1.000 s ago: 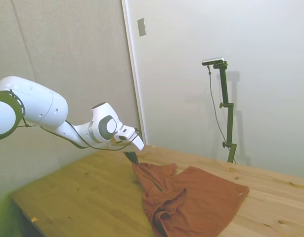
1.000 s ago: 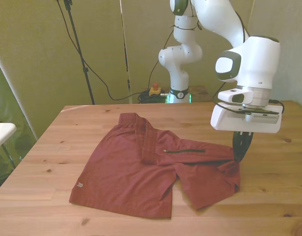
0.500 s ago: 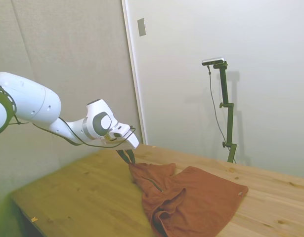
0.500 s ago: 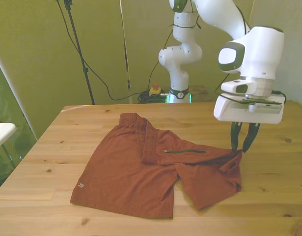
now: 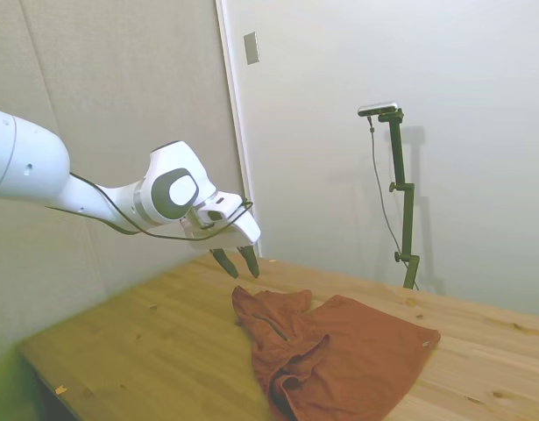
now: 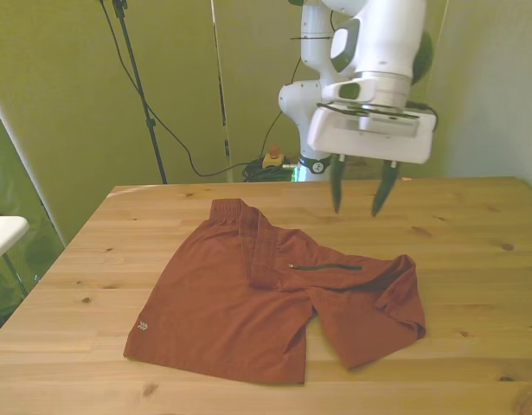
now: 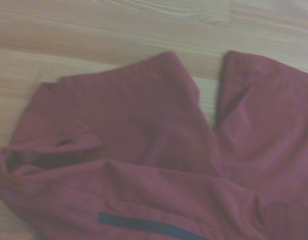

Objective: Unfold the shorts

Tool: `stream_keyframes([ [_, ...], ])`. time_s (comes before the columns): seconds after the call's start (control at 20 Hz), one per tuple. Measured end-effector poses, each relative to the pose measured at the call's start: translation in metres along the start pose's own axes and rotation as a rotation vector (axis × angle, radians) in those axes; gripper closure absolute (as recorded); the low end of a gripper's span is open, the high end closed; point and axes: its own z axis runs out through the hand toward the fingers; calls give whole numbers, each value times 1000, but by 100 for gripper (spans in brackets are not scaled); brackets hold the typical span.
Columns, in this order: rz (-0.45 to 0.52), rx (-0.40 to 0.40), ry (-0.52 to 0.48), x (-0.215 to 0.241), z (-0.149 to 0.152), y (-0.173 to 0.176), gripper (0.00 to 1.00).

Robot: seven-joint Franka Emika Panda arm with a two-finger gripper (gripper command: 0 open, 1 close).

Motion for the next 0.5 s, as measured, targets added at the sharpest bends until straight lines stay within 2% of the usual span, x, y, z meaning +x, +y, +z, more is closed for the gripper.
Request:
stream_keyframes([
  [0.15, -10, -6, -12, 23, -1, 43, 0],
  [0.3, -28, 12, -51, 47, 12, 80, 0],
  [0.4, -31, 13, -58, 61, 24, 94, 0],
  [0.45, -30, 5, -57, 67, 38, 91, 0],
  [0.5, -34, 5, -57, 68, 39, 89, 0],
])
